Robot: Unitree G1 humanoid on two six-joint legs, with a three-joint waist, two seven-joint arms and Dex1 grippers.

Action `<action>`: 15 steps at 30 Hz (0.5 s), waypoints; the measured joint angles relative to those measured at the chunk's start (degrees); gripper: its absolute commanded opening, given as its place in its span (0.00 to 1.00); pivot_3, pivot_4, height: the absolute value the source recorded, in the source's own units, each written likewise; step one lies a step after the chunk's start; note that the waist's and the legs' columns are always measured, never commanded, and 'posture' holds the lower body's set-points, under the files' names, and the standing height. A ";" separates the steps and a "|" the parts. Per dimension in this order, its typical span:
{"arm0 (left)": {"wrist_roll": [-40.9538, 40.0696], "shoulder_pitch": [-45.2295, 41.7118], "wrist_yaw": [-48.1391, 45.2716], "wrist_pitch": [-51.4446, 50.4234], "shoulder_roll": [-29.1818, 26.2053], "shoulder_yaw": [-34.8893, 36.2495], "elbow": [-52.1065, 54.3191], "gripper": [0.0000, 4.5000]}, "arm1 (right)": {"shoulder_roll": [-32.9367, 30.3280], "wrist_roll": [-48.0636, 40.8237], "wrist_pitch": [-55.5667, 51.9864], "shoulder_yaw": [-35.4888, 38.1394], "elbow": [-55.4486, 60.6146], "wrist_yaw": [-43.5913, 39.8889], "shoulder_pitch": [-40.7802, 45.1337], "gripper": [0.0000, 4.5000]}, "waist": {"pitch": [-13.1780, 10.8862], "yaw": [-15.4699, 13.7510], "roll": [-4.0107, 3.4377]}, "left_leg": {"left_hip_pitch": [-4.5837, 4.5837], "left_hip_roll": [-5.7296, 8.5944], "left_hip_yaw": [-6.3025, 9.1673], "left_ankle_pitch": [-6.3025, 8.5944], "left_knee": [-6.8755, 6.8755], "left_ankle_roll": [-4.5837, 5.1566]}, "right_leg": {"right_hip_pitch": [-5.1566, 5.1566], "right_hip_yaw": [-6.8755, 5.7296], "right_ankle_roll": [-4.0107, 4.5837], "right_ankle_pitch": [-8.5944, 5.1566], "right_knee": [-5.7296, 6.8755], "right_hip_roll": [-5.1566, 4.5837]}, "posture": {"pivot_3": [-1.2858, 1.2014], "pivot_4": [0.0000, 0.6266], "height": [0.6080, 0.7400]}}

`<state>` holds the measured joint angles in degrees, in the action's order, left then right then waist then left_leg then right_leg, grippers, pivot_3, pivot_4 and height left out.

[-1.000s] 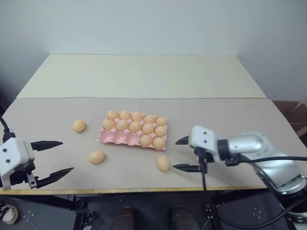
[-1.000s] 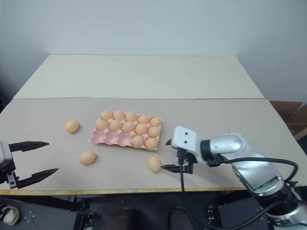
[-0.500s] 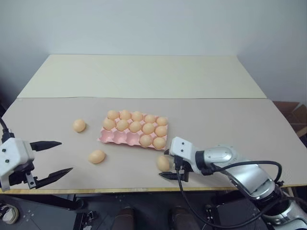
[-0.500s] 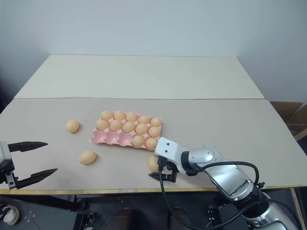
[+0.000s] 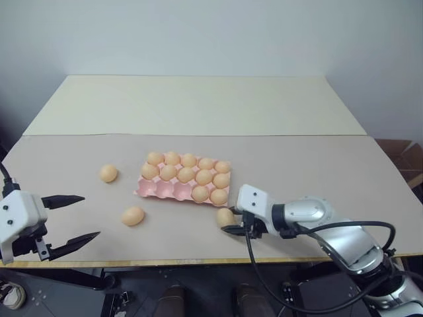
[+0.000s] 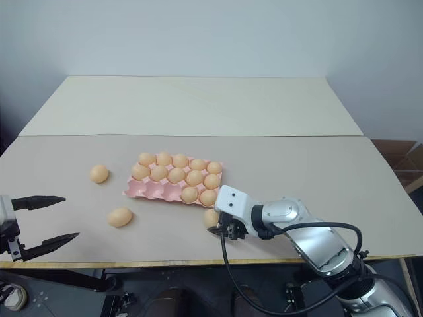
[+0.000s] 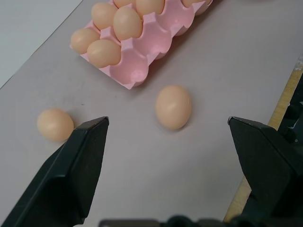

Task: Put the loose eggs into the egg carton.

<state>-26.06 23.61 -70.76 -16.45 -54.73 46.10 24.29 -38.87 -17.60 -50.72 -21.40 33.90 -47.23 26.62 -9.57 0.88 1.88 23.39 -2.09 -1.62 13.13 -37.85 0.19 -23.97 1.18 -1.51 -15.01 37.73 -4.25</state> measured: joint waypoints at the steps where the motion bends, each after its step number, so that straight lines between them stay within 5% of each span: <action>1: 0.00 0.07 0.02 0.00 0.04 0.02 0.00 0.97 | 0.67 -0.64 0.00 0.51 0.13 -0.01 1.42 0.47 | 0.00 0.12 0.00 | -0.02 -0.03 0.00 0.00 0.00 0.00 | 0.00 0.00 0.00 0.00 0.01 0.02 | 0.52 0.24 1.00; 7: -0.02 0.82 0.03 -0.01 0.38 0.16 0.00 0.97 | 8.70 1.40 4.36 -0.70 -3.39 2.45 9.95 0.47 | 0.00 0.35 0.00 | -0.01 -0.06 -0.01 0.00 0.00 0.00 | -0.04 0.02 0.00 0.00 0.07 0.06 | 0.52 0.24 1.00; 15: -0.04 1.44 0.48 -0.07 0.95 0.43 0.89 0.97 | 21.25 13.18 18.99 -8.78 -22.93 8.57 15.46 0.47 | 0.03 0.32 0.05 | 0.04 0.00 -0.03 0.00 0.00 0.00 | -0.10 0.01 0.01 0.00 0.12 0.00 | 0.52 0.24 1.00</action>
<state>-26.10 25.05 -70.29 -16.52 -53.79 46.54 25.19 -17.62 -4.42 -31.73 -30.18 10.98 -38.67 42.08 -9.54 1.20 1.93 23.43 -2.09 -1.65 13.13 -37.85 0.18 -24.07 1.19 -1.50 -15.01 37.86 -4.26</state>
